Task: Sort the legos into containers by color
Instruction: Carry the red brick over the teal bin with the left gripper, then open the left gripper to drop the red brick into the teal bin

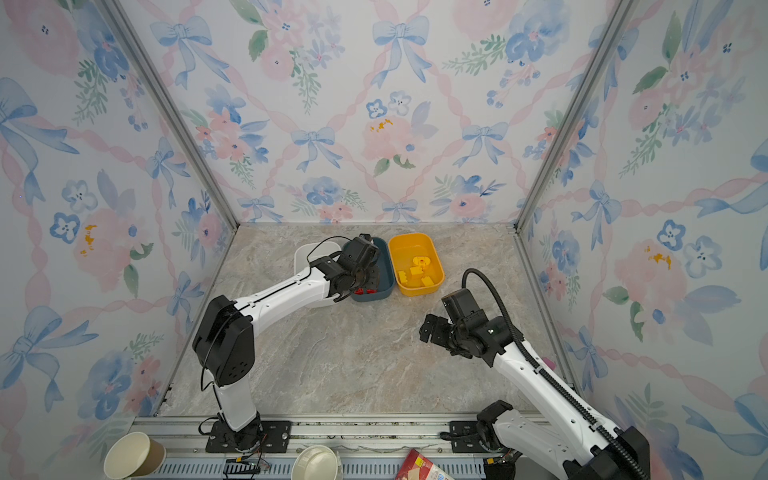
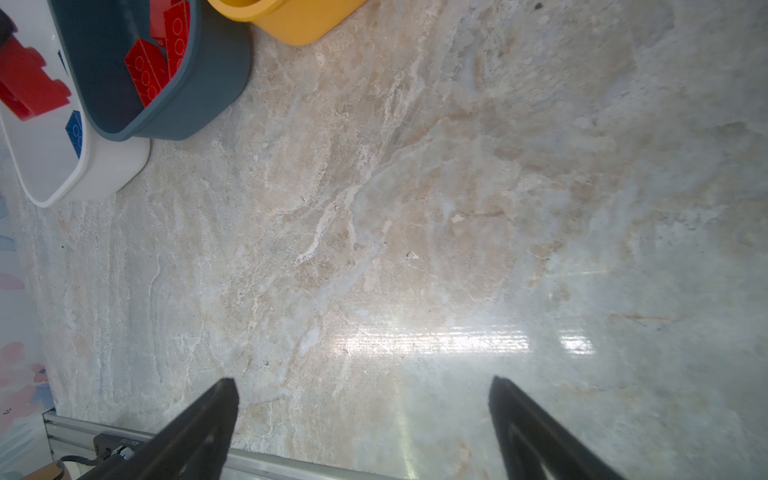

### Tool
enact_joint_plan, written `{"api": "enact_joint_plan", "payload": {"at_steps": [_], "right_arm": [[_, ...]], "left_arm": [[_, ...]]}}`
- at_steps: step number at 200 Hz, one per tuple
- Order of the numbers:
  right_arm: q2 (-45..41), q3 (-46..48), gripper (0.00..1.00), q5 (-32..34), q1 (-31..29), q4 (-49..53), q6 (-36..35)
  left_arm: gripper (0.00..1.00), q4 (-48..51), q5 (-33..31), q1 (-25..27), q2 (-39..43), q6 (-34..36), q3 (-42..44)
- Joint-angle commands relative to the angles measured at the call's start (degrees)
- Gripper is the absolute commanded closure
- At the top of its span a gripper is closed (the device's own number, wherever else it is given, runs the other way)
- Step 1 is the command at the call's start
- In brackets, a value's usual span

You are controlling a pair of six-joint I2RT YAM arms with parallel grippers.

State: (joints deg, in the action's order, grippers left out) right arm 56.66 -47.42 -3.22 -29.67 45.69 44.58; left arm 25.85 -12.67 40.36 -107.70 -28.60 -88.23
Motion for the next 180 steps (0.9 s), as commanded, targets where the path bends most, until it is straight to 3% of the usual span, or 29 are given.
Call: {"api": "enact_joint_plan", "payload": {"at_steps": [1, 67, 88, 126, 180], "right_arm": [[-0.43, 0.40, 0.03, 0.41, 0.39, 1.33, 0.02], [-0.59, 0.61, 0.03, 0.19, 1.00, 1.77, -0.37], [-0.69, 0.49, 0.03, 0.09, 1.31, 1.90, -0.54], [-0.38, 0.37, 0.03, -0.06, 1.69, 1.68, -0.83], [0.52, -1.04, 0.03, 0.66, 2.28, 2.20, -2.72]], "left_arm": [[0.74, -2.22, 1.42, -0.67, -3.70, 0.96, -3.04], [0.73, -4.13, 2.97, -2.13, -12.34, 1.00, -9.49], [0.63, -4.53, 3.17, -2.28, -13.06, 1.10, -9.78], [0.34, -5.23, 2.82, -2.30, -11.60, 1.09, -8.63], [0.21, -7.57, 0.46, -2.30, -4.76, 1.75, -2.95]]}}
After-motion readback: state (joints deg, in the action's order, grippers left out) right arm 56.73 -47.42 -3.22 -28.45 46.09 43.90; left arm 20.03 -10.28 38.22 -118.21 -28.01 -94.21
